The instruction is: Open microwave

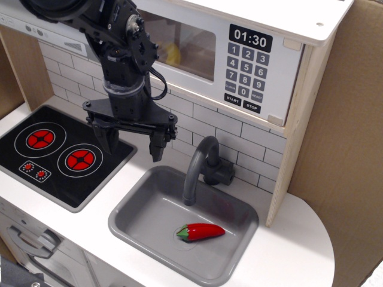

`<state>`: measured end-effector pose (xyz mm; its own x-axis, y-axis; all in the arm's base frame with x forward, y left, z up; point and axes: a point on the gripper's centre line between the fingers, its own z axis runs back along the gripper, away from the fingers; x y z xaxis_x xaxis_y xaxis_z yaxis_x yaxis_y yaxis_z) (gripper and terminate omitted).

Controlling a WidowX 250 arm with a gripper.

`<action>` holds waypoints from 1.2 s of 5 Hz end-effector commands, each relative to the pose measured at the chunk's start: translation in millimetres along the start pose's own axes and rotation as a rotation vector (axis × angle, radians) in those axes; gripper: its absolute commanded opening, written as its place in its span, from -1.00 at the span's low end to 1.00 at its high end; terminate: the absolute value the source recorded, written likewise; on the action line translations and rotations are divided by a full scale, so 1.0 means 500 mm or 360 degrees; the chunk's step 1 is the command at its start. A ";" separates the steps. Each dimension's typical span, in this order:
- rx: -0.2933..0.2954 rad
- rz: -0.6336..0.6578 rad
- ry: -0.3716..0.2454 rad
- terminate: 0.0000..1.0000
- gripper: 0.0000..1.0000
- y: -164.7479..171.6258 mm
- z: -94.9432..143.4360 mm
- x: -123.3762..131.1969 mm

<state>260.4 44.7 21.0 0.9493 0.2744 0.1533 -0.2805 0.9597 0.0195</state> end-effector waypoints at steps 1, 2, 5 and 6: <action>0.0000 0.0000 0.0000 -1.00 1.00 0.000 0.000 0.000; -0.0018 -0.0156 -0.0067 -1.00 1.00 0.043 0.012 0.061; 0.0081 -0.0316 -0.0424 -1.00 1.00 0.126 0.088 0.221; 0.0037 -0.0348 -0.0452 -1.00 1.00 0.130 0.112 0.247</action>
<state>346.5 135.1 79.5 0.9266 0.0470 0.3731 -0.0839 0.9930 0.0834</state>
